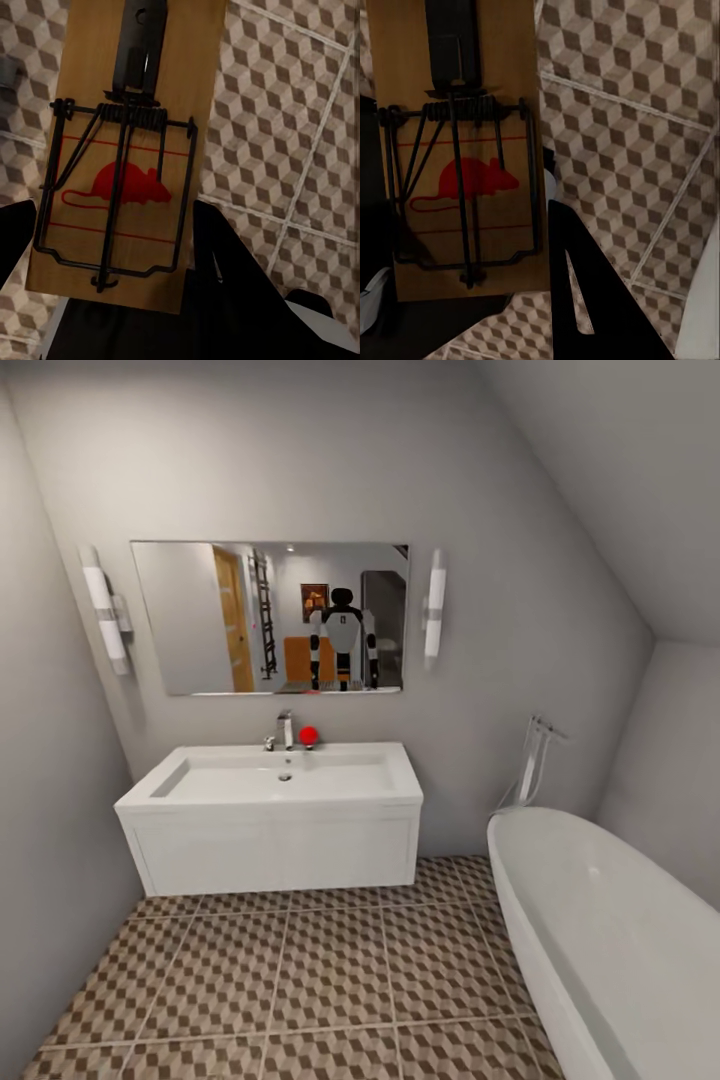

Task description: Take the four mousetraps from the cabinet in the bathroom and place them on the bathroom floor. Make sure all four end up on the same floor surface, and ensure that at least two of them are either under or directly next to the same bathroom sink.

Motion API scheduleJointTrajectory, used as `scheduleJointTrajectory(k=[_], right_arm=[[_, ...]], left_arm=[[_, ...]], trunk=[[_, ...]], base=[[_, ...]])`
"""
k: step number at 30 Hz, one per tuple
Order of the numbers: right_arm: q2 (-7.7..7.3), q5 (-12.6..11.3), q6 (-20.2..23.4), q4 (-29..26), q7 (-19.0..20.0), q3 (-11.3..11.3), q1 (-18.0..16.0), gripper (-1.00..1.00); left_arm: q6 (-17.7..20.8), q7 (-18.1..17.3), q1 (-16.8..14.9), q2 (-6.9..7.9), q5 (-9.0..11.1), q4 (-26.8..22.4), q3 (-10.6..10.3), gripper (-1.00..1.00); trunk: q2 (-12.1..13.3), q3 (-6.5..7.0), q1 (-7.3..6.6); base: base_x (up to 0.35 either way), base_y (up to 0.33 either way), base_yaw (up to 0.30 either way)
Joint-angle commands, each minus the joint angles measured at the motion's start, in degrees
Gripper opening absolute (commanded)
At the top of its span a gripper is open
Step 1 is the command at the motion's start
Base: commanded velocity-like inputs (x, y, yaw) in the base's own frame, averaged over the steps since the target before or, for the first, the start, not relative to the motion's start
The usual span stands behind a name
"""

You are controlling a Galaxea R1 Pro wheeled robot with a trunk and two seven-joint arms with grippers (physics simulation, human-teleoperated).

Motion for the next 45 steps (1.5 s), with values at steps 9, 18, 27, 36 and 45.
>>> scheduleJointTrajectory(k=[9,18,27,36,45], right_arm=[[-0.01,-0.01,0.23,-0.08,0.36,0.44,-0.01,-1.00],[-0.01,0.00,0.23,-0.06,0.36,0.44,0.00,-1.00],[-0.01,0.01,0.23,-0.06,0.36,0.44,0.00,-1.00],[-0.05,-0.03,0.23,-0.05,0.36,0.44,-0.01,-1.00],[-0.04,-0.05,0.23,-0.05,0.36,0.44,-0.01,-1.00]], left_arm=[[0.05,-0.10,-0.05,0.02,0.06,0.12,0.37,-1.00],[0.00,-0.09,-0.05,0.02,0.04,0.11,0.36,-1.00],[0.00,-0.13,-0.05,0.02,0.08,0.12,0.32,-1.00],[0.00,-0.14,-0.05,0.02,0.09,0.11,0.34,-1.00],[0.00,-0.10,-0.05,0.02,0.07,0.12,0.39,-1.00]], trunk=[[-0.04,-0.02,0.05],[-0.04,-0.02,0.05],[-0.04,-0.02,0.05],[-0.04,-0.02,0.05],[-0.04,-0.02,0.05]], base=[[0.334,-0.099,0.000],[0.175,-0.049,0.000],[0.016,-0.004,0.127],[0.002,0.000,0.189],[0.052,0.003,0.030]])
